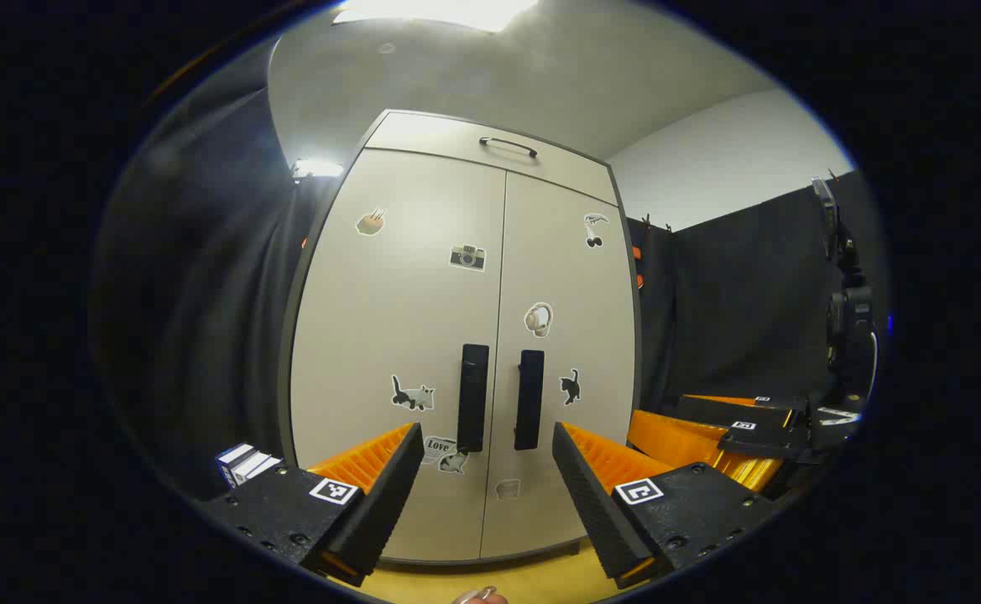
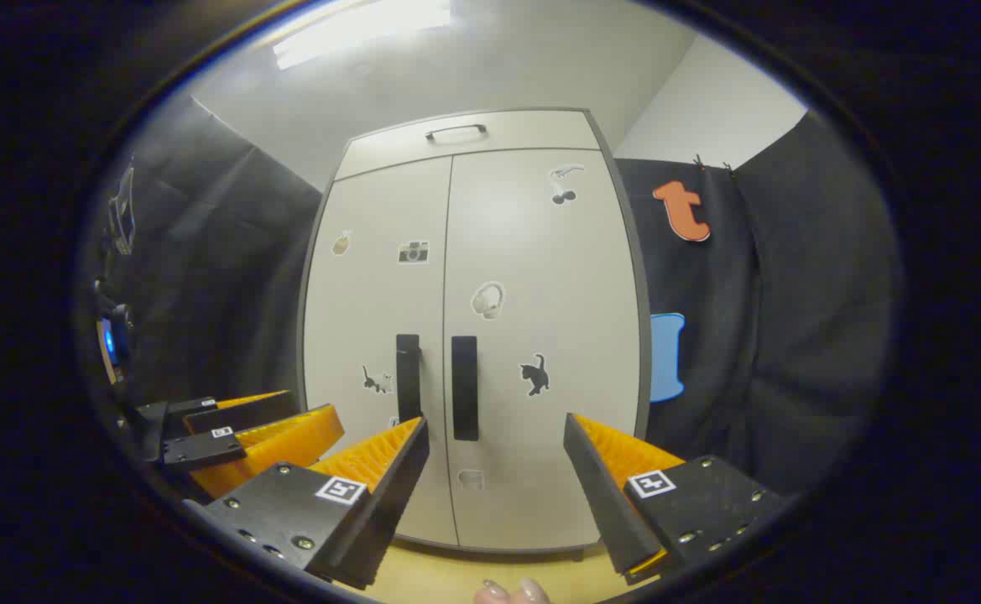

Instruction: Open the right door of the double-door shoe cabinet with the right hand, and open the left door with the left hand.

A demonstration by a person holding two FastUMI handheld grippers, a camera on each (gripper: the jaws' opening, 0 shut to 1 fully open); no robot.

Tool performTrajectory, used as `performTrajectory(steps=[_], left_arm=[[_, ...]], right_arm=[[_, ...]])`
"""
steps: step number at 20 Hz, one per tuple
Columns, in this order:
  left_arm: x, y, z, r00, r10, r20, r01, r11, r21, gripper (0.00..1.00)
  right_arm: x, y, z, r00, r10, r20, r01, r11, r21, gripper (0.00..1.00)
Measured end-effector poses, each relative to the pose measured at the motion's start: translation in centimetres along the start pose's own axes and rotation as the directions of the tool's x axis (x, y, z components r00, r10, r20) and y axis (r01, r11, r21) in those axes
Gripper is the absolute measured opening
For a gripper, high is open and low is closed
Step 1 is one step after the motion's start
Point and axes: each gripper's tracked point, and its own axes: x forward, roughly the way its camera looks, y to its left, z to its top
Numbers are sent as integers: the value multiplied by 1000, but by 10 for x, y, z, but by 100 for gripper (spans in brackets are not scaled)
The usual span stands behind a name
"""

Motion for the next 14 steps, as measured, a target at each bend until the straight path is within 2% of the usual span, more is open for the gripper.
performTrajectory(steps=[5, 11, 14], left_arm=[[0, 10, 3, 1000, 13, 8, -13, 1000, -4, 96], [1, 9, 1, 1000, 6, -2, -6, 1000, -2, 96], [0, 1, 6, 1000, -24, 19, 24, 1000, -6, 96]], right_arm=[[1, -2, -2, 999, -33, -2, 33, 999, -43, 97], [-4, 14, 9, 1000, 9, 20, -9, 1000, 15, 97], [-8, 14, 19, 998, 12, 57, -13, 1000, 22, 98]])
